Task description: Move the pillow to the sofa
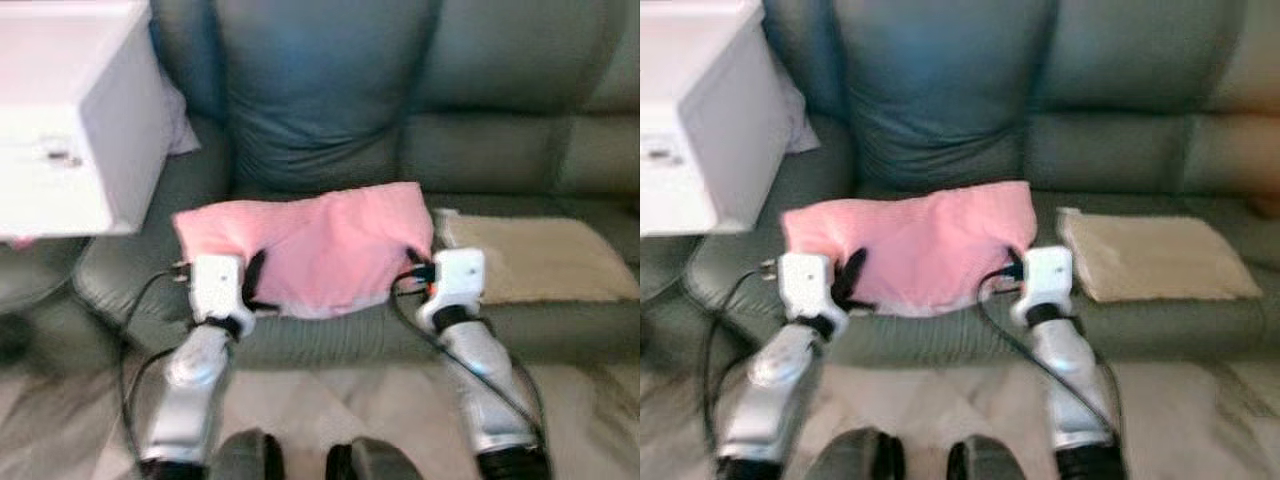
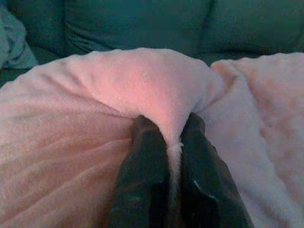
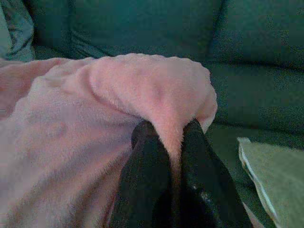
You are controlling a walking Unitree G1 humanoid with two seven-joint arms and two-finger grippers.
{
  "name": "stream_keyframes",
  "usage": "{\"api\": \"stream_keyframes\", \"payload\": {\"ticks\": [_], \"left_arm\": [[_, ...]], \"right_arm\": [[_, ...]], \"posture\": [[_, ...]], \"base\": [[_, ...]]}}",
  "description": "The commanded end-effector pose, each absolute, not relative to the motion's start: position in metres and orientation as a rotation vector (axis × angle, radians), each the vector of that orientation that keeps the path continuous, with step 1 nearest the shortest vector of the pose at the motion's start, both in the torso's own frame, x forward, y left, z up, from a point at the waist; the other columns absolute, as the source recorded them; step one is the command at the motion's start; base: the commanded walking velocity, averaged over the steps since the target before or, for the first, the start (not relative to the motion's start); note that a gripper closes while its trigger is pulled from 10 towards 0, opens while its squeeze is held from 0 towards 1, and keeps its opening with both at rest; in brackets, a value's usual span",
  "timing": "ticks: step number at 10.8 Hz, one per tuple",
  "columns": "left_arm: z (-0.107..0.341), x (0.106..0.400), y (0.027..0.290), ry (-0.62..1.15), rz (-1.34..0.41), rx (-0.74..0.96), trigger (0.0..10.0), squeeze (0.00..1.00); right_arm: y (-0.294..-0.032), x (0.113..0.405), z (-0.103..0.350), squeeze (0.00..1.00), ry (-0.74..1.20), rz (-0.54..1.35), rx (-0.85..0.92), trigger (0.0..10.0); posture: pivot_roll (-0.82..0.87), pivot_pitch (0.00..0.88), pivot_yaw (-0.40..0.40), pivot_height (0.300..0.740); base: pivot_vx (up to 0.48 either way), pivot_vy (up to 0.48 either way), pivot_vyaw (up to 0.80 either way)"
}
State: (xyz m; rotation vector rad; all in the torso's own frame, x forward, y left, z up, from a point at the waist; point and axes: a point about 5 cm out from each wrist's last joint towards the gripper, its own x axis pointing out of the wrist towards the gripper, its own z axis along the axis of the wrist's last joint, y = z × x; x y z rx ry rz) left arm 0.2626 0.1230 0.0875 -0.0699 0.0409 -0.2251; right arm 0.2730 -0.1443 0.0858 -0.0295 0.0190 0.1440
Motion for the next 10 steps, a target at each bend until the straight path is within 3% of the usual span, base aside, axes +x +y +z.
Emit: {"api": "stream_keyframes", "payload": {"ticks": [1, 8, 10], "left_arm": [[0.0941, 0.2626, 0.1122, 0.007, -0.272, -0.086, 10.0, 0.00], [0.0977, 0.2627, 0.1123, -0.017, -0.284, -0.082, 10.0, 0.00], [0.0983, 0.2627, 0.1122, -0.021, -0.282, -0.079, 10.0, 0.00]], "right_arm": [[-0.1507, 0.2744, 0.0899, 0.00, 0.001, 0.128, -0.041, 10.0], [-0.1486, 0.2741, 0.0904, 0.00, -0.006, 0.140, -0.050, 10.0], [-0.1473, 0.2738, 0.0907, 0.00, -0.009, 0.152, -0.040, 10.0]], "posture": [[-0.05, 0.109, -0.081, 0.740], [-0.05, 0.109, -0.079, 0.740], [-0.05, 0.107, -0.079, 0.740]], "base": [[0.000, 0.000, -0.45], [0.000, 0.000, 0.00], [0.352, 0.000, 0.00]]}}
